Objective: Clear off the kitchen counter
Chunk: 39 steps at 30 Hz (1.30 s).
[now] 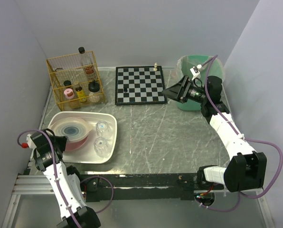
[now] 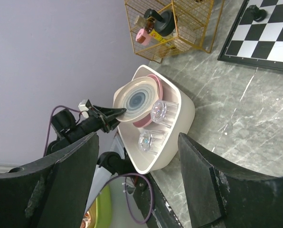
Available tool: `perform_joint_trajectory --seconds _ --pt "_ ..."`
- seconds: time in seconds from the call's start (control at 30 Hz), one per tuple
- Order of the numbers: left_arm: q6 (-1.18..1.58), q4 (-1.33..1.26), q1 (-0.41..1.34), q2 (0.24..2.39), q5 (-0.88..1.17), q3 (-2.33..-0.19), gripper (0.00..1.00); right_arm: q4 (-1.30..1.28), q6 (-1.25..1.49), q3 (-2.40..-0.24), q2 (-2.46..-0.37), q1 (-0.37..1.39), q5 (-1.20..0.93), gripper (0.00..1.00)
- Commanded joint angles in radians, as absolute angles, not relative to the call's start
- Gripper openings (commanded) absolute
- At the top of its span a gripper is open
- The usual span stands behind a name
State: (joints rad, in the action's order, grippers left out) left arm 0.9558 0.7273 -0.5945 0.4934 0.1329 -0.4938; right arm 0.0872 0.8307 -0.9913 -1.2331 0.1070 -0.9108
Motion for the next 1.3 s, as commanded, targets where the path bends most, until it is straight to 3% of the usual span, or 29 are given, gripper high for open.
perform_joint_trajectory --seconds 0.0,0.13,0.37,0.5,0.6,0.67,0.97,1.27 --pt "1.063 0.683 -0.603 0.480 0.069 -0.548 0.01 0.153 0.845 -0.985 -1.236 0.110 -0.937 0.74" --pt "1.112 0.689 -0.603 0.485 0.046 -0.535 0.01 0.155 0.847 -0.985 -1.238 0.110 -0.939 0.74" --pt "1.138 0.588 -0.603 0.531 0.156 -0.459 0.27 0.156 0.848 -0.986 -1.246 0.110 -0.943 0.74" --pt "1.114 0.591 -0.603 0.541 0.163 -0.462 0.57 0.158 0.850 -0.988 -1.252 0.110 -0.945 0.74" --pt "1.103 0.624 -0.603 0.543 0.134 -0.482 0.90 0.164 0.856 -0.986 -1.255 0.110 -0.950 0.74" --pt "1.106 0.632 -0.603 0.543 0.127 -0.491 0.99 0.167 0.857 -0.986 -1.256 0.112 -0.951 0.74" --pt "1.118 0.675 -0.601 0.592 0.118 -0.558 0.99 0.160 0.856 -0.986 -1.261 0.109 -0.953 0.74" --pt "1.069 0.860 -0.603 0.735 -0.072 -0.745 0.99 0.172 0.870 -0.986 -1.270 0.109 -0.956 0.74"
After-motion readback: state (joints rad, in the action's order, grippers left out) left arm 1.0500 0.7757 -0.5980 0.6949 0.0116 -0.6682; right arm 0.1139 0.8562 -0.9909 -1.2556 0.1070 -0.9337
